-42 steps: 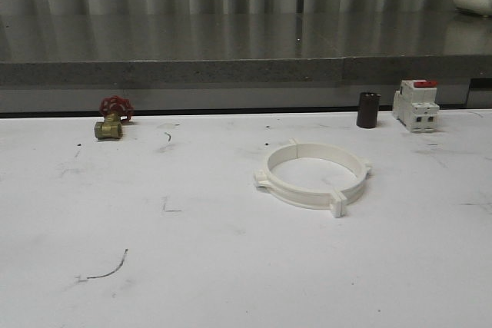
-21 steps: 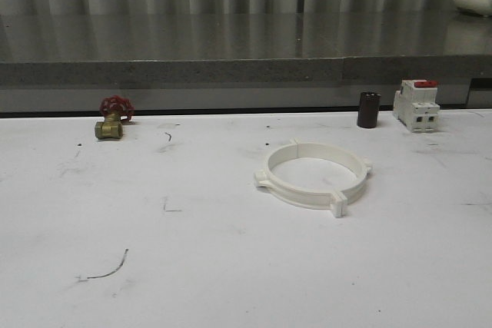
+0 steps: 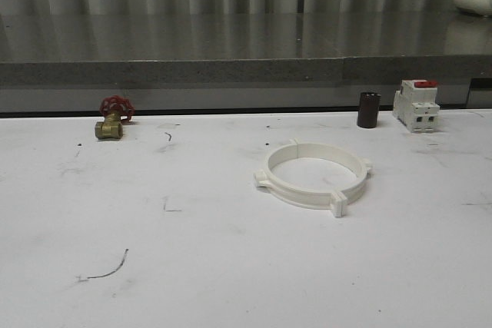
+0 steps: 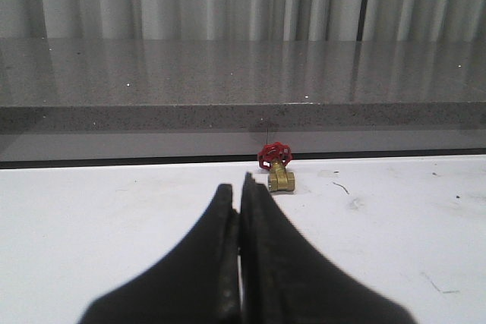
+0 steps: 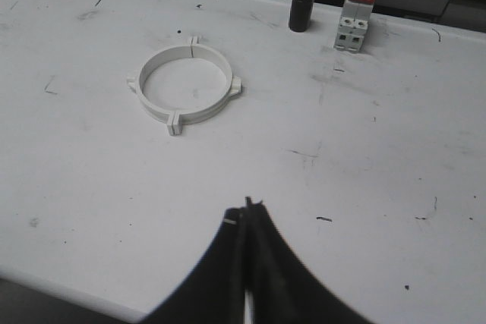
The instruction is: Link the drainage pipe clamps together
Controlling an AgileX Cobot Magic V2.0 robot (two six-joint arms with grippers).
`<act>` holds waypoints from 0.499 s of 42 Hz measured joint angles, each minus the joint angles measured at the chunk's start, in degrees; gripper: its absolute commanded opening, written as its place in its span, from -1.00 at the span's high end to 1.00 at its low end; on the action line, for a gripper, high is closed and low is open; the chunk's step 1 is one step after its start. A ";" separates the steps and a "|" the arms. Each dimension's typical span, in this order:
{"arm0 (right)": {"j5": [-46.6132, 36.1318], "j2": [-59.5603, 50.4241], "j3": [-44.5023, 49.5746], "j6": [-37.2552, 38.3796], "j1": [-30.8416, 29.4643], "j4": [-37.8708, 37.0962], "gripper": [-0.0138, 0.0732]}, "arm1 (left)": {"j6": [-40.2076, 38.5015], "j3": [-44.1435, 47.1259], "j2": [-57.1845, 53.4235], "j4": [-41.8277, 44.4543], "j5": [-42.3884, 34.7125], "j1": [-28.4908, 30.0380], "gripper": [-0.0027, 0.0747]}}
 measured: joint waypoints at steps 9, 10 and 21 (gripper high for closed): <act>0.00 0.00 0.00 0.00 0.00 0.00 0.84 | 0.00 0.00 0.00 0.00 0.00 0.00 0.98; 0.00 0.00 0.00 0.00 0.00 0.00 0.84 | 0.00 0.00 0.00 0.00 0.00 0.00 0.98; -2.99 -2.08 3.35 0.00 -2.27 -0.30 0.84 | 0.00 0.00 0.00 0.00 0.00 0.00 0.98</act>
